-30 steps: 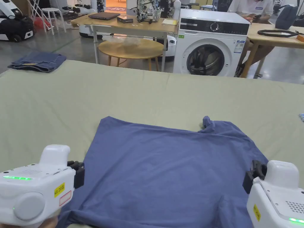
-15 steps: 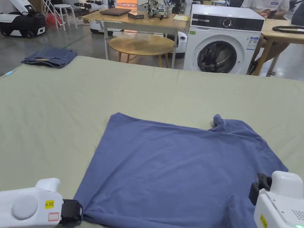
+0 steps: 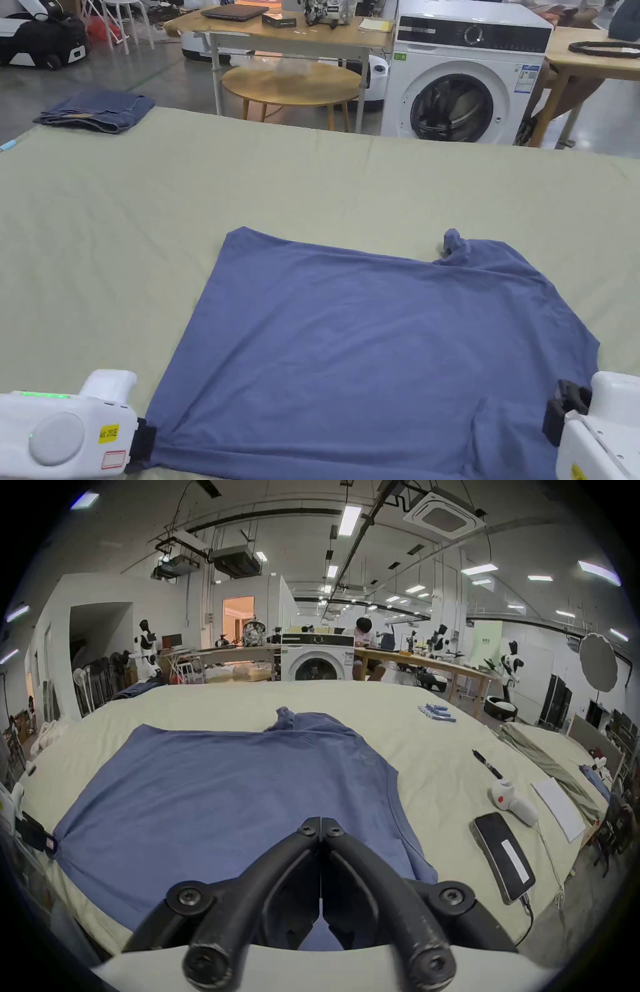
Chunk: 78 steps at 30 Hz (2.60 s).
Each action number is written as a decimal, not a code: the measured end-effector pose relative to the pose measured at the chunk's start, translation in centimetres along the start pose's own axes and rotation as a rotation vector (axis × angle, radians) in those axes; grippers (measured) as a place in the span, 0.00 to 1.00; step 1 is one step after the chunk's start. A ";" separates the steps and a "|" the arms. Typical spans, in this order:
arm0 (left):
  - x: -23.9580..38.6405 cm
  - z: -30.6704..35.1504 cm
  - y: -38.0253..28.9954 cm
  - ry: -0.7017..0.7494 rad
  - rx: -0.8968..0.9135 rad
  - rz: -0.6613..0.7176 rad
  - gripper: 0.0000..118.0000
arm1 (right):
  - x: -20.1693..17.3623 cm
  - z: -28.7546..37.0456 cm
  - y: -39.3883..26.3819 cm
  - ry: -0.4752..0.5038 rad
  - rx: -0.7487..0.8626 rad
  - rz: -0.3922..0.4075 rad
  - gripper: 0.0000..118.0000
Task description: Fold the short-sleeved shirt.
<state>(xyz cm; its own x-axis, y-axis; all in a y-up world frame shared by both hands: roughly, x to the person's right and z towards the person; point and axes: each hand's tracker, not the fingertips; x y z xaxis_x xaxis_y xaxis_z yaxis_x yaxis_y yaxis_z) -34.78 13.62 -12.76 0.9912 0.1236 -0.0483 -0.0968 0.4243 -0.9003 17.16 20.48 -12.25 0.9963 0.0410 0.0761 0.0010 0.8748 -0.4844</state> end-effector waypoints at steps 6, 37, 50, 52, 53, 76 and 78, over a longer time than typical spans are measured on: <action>0.9 1.2 -0.1 -0.016 0.012 -0.015 0.01 | 3.3 1.1 -0.4 -0.028 -0.072 0.010 0.00; 1.0 2.1 3.3 -0.024 0.201 -0.046 0.00 | 9.1 -0.4 0.0 0.120 -0.322 -0.075 0.06; 1.2 -0.1 18.0 -0.032 0.296 -0.024 0.00 | 7.9 -10.9 8.3 0.079 -0.286 -0.133 0.06; 1.4 -1.6 19.4 -0.018 0.279 -0.033 0.00 | 7.6 -13.2 8.6 0.075 -0.304 -0.127 0.06; 1.5 -2.3 20.0 -0.011 0.267 -0.039 0.00 | 7.4 -14.0 8.8 0.062 -0.305 -0.120 0.06; 3.7 -2.5 20.3 -0.048 0.462 -0.069 0.29 | 2.0 -12.6 9.3 -0.015 0.007 -0.024 0.58; 5.4 -0.3 18.6 -0.037 0.546 -0.087 0.29 | 0.6 -10.5 9.7 -0.024 0.087 -0.033 0.58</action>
<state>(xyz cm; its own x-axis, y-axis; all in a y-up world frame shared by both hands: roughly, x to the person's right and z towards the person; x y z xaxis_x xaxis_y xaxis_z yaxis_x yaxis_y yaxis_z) -31.15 21.95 -29.86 0.9947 0.0945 0.0406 -0.0572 0.8367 -0.5446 18.66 23.89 -26.00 0.9934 0.0223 0.1122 0.0250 0.9146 -0.4035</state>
